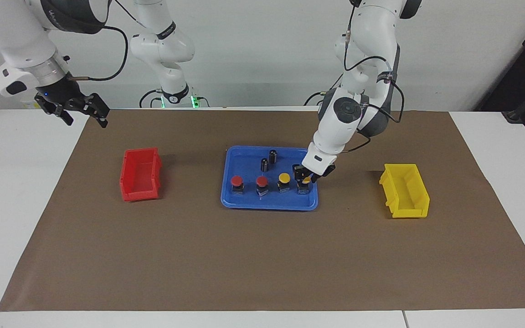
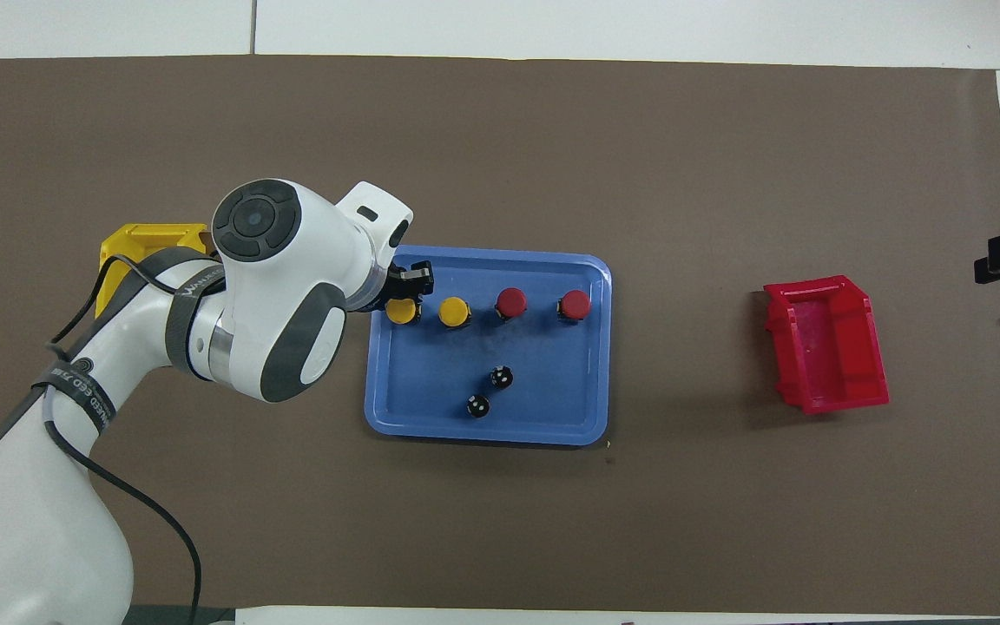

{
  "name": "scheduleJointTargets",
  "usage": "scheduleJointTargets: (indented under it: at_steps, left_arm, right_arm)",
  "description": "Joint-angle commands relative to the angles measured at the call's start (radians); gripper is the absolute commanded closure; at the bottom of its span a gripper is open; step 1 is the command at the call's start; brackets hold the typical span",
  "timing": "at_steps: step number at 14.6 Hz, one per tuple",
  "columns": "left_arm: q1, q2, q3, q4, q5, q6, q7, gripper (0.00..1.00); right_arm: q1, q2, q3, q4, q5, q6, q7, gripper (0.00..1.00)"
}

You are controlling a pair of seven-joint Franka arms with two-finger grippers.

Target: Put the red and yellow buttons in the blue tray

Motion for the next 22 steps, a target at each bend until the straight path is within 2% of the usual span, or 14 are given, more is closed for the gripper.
scheduleJointTargets:
  at_steps: [1, 3, 4, 7, 9, 11, 16, 18, 22]
  left_arm:
    - [0.002, -0.042, 0.005, -0.009, -0.021, -0.063, 0.018, 0.25]
    - [0.020, -0.092, 0.013, 0.014, -0.018, -0.168, 0.040, 0.03]
    - [0.025, -0.112, 0.014, 0.029, -0.010, -0.221, 0.048, 0.00]
    - [0.060, -0.129, 0.019, 0.092, 0.105, -0.405, 0.057, 0.00]
    - [0.130, -0.164, 0.023, 0.113, 0.111, -0.479, 0.188, 0.00]
    - [0.256, -0.229, 0.023, 0.110, 0.103, -0.493, 0.471, 0.00]
    - [0.447, -0.255, 0.023, 0.110, 0.102, -0.493, 0.711, 0.00]
    - [0.481, -0.255, 0.025, 0.132, 0.100, -0.501, 0.721, 0.00]
    - [0.470, -0.255, 0.020, 0.228, 0.103, -0.570, 0.721, 0.00]
  right_arm:
    - [-0.010, 0.012, 0.012, 0.025, -0.007, -0.019, 0.009, 0.00]
    - [-0.012, 0.012, 0.012, 0.025, -0.005, -0.018, 0.009, 0.00]
    - [-0.010, 0.012, 0.012, 0.025, -0.005, -0.018, 0.009, 0.00]
    - [-0.009, 0.012, 0.014, 0.025, -0.005, -0.019, 0.009, 0.00]
    - [-0.010, 0.013, 0.014, 0.025, -0.005, -0.019, 0.009, 0.00]
    - [-0.010, 0.013, 0.014, 0.025, -0.005, -0.019, 0.009, 0.00]
    - [-0.010, 0.013, 0.014, 0.025, -0.005, -0.022, 0.009, 0.00]
    - [-0.012, 0.013, 0.014, 0.025, -0.004, -0.024, 0.009, 0.00]
    - [-0.012, 0.012, 0.014, 0.025, -0.004, -0.024, 0.009, 0.00]
